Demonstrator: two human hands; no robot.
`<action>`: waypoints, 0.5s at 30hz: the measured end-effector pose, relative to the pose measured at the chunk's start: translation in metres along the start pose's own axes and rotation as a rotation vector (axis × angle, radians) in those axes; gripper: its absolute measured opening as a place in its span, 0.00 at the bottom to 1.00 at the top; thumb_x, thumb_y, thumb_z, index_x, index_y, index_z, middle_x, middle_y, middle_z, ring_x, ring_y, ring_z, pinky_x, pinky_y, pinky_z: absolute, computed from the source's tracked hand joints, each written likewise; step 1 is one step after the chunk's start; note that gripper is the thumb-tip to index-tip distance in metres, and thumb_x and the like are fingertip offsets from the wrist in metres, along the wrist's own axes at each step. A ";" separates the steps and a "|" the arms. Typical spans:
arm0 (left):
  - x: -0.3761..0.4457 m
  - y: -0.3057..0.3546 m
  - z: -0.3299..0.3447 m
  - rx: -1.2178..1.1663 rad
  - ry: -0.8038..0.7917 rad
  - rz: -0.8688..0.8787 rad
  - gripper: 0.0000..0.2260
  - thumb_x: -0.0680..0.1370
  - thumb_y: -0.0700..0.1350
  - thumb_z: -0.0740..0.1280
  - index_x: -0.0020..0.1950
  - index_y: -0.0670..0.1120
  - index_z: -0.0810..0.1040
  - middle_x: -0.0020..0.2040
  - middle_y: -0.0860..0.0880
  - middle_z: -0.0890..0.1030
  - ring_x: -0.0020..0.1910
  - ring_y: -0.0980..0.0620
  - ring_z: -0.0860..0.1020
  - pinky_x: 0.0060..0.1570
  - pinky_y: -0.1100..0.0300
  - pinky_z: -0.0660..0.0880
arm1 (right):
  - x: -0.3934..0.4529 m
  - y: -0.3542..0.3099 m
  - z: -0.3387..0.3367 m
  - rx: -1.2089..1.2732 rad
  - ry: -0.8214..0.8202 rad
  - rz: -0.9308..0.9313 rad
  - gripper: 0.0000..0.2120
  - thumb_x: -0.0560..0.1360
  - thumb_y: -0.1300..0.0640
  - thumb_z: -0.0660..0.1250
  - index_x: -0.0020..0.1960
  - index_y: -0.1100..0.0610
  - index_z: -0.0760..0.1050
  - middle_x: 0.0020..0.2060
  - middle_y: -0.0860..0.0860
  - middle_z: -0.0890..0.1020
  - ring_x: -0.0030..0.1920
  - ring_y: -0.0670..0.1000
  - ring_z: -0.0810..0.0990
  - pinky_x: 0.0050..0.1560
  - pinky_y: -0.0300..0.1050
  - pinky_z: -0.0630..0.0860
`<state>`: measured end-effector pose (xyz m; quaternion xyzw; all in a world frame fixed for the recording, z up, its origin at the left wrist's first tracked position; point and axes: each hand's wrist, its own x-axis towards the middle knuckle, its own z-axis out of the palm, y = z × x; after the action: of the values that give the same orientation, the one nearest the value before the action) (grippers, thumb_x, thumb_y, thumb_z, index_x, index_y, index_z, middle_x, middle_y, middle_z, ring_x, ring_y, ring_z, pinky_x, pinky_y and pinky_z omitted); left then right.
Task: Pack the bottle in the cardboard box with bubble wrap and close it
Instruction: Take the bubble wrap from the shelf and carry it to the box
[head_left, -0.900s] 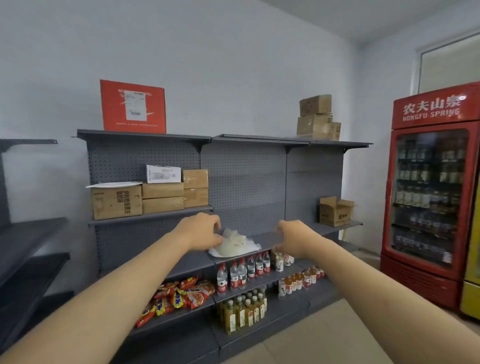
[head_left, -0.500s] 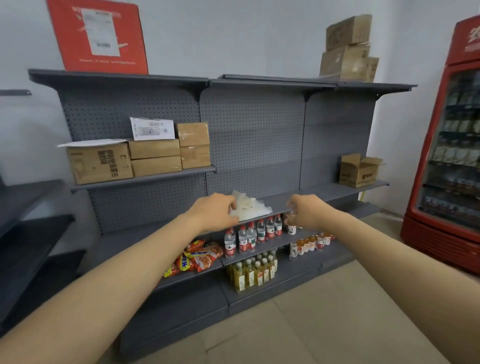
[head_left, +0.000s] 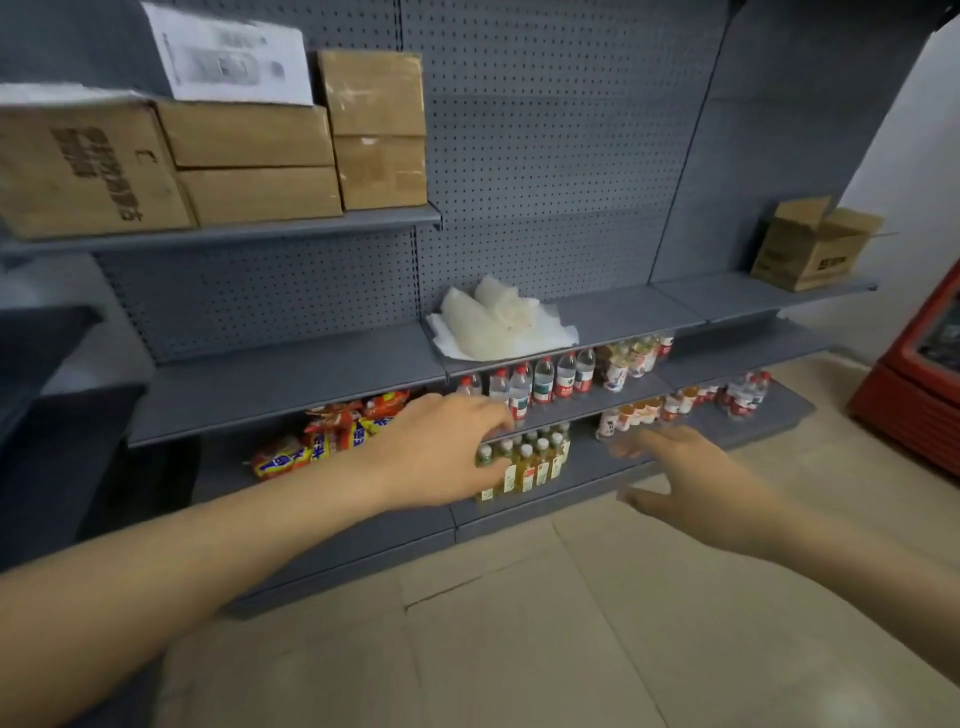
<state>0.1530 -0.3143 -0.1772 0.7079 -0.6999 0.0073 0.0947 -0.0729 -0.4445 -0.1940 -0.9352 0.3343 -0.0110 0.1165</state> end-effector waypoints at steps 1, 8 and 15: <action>0.014 -0.011 0.005 -0.004 -0.009 0.000 0.17 0.76 0.56 0.63 0.64 0.53 0.73 0.61 0.56 0.78 0.59 0.55 0.76 0.58 0.57 0.73 | 0.014 0.008 0.001 0.006 0.003 0.009 0.22 0.74 0.47 0.68 0.67 0.45 0.67 0.66 0.47 0.72 0.67 0.49 0.68 0.67 0.45 0.69; 0.123 -0.071 0.050 -0.191 -0.093 -0.105 0.15 0.76 0.55 0.66 0.61 0.55 0.75 0.58 0.57 0.79 0.54 0.58 0.76 0.56 0.56 0.76 | 0.118 0.072 0.000 0.038 0.014 0.055 0.22 0.75 0.50 0.68 0.67 0.49 0.69 0.66 0.48 0.73 0.67 0.49 0.68 0.66 0.43 0.66; 0.243 -0.113 0.106 -0.327 -0.148 -0.214 0.12 0.75 0.53 0.67 0.58 0.56 0.76 0.53 0.59 0.77 0.51 0.59 0.76 0.53 0.54 0.77 | 0.240 0.160 0.006 0.045 -0.051 0.053 0.22 0.76 0.48 0.66 0.68 0.48 0.68 0.66 0.48 0.72 0.66 0.50 0.68 0.64 0.42 0.67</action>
<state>0.2573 -0.5700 -0.2604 0.7519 -0.6177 -0.1687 0.1568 0.0145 -0.7137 -0.2491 -0.9231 0.3556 0.0083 0.1463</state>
